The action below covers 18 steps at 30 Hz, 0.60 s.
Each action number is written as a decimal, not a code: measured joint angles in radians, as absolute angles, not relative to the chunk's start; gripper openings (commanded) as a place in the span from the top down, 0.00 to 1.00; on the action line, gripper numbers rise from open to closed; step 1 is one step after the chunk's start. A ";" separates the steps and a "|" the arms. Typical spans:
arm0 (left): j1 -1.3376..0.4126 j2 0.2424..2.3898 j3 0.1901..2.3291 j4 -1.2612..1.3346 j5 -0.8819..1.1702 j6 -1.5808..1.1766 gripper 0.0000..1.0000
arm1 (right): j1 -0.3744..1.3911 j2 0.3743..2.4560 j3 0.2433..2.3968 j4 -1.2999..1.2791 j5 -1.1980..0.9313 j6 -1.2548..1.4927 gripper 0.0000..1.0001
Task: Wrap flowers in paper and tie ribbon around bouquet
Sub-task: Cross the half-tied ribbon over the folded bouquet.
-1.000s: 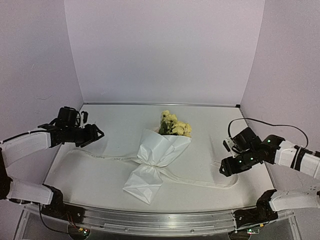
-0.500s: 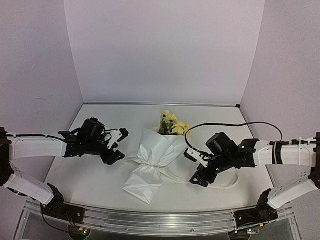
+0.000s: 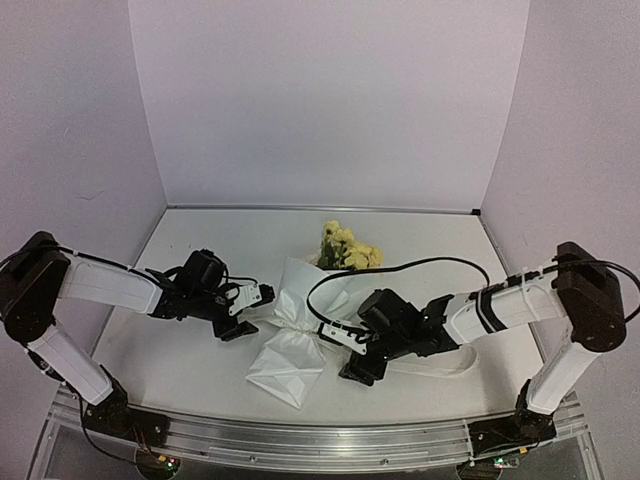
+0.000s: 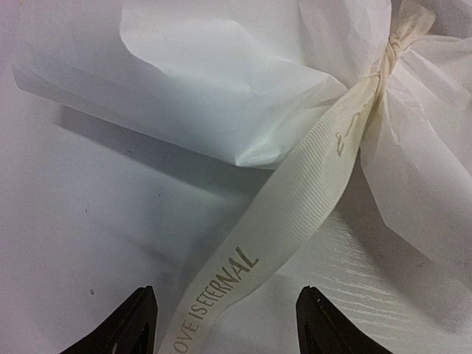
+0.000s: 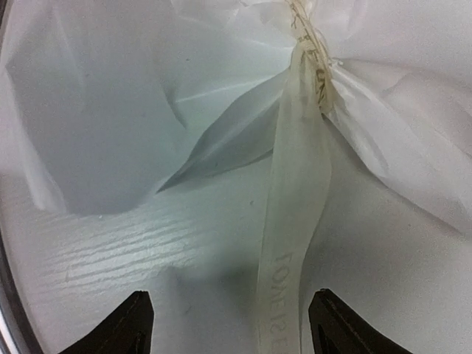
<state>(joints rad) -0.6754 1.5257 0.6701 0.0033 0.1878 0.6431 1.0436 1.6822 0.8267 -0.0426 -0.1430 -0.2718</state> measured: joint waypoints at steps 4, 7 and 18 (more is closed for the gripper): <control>-0.675 1.570 0.665 0.068 0.187 0.681 0.33 | 1.050 1.767 0.863 0.037 -0.080 -0.285 0.31; -0.675 1.593 0.666 0.093 0.187 0.705 0.38 | 1.051 1.807 0.881 0.083 -0.033 -0.288 0.35; -0.677 1.675 0.726 0.106 0.181 0.729 1.00 | 1.051 1.846 0.891 0.143 0.077 -0.280 1.00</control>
<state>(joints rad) -0.6774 1.6749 0.7264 0.1055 0.1806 0.7287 1.0508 1.8458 0.8908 0.1431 0.0766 -0.2798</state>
